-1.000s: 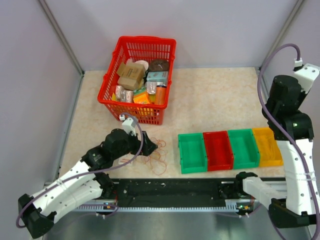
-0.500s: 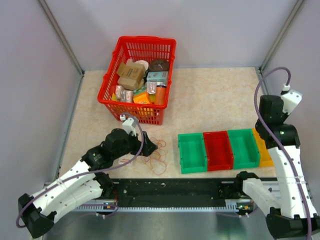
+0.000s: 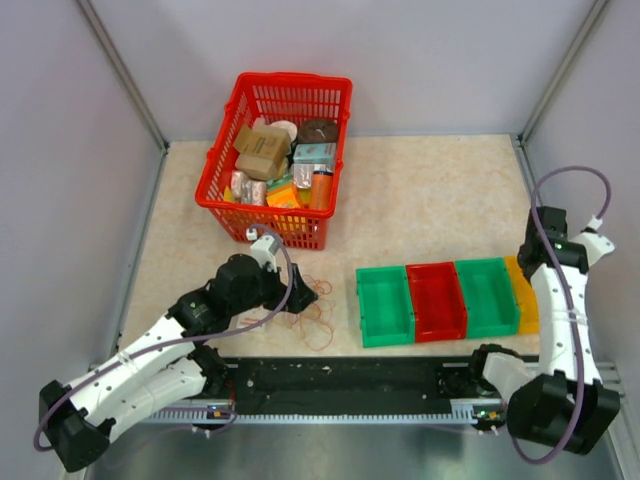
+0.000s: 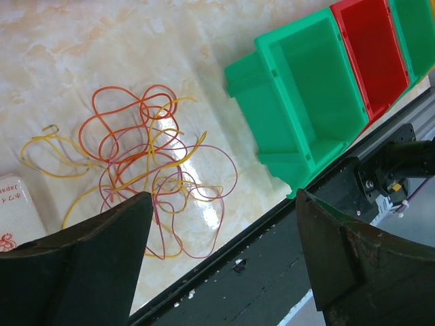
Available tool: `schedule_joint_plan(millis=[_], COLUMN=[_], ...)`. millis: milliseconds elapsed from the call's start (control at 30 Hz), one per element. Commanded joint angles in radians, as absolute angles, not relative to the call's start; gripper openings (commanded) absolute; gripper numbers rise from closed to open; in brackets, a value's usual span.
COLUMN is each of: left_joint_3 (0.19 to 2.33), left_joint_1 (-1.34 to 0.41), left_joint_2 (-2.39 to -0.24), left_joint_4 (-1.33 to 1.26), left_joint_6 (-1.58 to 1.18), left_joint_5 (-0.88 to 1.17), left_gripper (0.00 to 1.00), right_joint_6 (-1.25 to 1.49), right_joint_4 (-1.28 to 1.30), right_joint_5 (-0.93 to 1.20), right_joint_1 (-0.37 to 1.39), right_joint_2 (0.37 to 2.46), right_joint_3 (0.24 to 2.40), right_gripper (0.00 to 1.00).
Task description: Untangle the cables
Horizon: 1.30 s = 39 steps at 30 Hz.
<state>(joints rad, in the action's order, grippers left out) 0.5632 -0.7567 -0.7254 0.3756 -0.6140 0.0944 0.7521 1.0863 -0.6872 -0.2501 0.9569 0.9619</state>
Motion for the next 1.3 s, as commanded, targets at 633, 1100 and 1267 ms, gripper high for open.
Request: schedule_joint_plan(millis=[633, 1100, 1267], left_joint_3=[0.640, 0.630, 0.644], left_joint_1=[-0.750, -0.750, -0.749], left_joint_2=[-0.723, -0.720, -0.640], left_joint_4=[0.367, 0.373, 0.529], left_joint_6=[-0.611, -0.618, -0.653], left_joint_5=[0.110, 0.091, -0.151], left_gripper=[0.89, 0.90, 0.91], right_joint_6=[0.537, 0.506, 0.451], right_joint_4=[0.704, 0.951, 0.774], right_joint_5=[-0.479, -0.574, -0.372], right_joint_1=[-0.268, 0.065, 0.574], right_joint_2=[1.436, 1.098, 1.022], right_joint_3=[1.022, 1.058, 1.043], right_gripper=[0.16, 0.73, 0.74])
